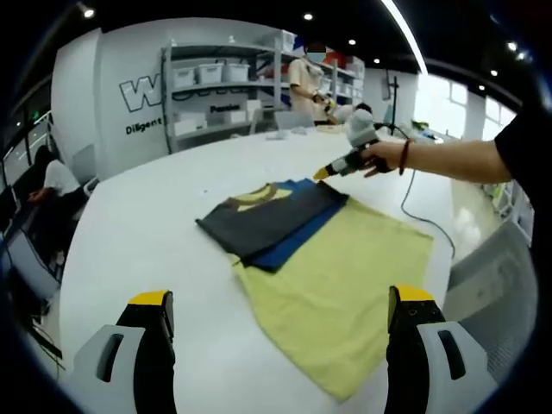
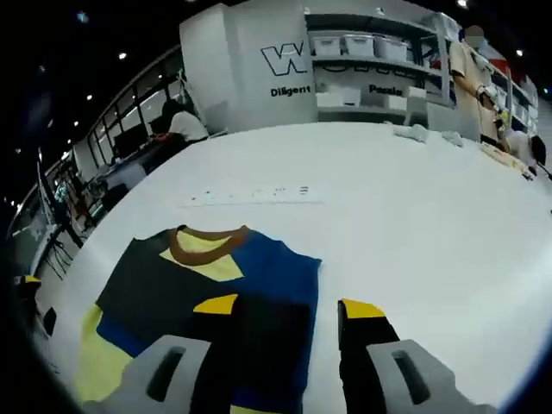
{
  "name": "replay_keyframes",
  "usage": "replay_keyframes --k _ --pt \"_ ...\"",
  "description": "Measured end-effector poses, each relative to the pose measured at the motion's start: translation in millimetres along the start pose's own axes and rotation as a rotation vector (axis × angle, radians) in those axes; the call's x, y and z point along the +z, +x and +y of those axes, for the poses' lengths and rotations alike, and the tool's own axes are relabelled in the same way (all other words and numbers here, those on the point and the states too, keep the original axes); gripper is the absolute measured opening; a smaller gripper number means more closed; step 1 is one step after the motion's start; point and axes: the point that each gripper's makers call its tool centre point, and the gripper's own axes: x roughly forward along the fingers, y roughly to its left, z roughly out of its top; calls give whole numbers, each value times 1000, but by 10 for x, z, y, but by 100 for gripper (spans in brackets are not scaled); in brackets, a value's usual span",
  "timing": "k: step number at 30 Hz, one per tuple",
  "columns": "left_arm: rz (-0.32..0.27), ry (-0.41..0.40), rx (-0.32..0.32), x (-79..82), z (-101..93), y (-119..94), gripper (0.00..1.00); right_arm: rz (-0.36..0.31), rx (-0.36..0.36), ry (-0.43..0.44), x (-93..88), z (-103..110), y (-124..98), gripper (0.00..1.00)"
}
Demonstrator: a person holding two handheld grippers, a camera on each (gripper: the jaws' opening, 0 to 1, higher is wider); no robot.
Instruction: Fold the garment on the visible template until the final outline fits inside the template.
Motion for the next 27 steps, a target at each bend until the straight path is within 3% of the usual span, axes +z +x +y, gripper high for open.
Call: replay_keyframes --k 14,19,27 --pt "21 13 38 -46 80 136 95 -15 91 -6 -156 206 -304 79" --pt "29 -29 60 -130 157 183 88 4 122 -42 -324 301 -448 82" --pt "-1 -70 111 -172 343 301 67 31 121 -92 -589 335 -618 82"
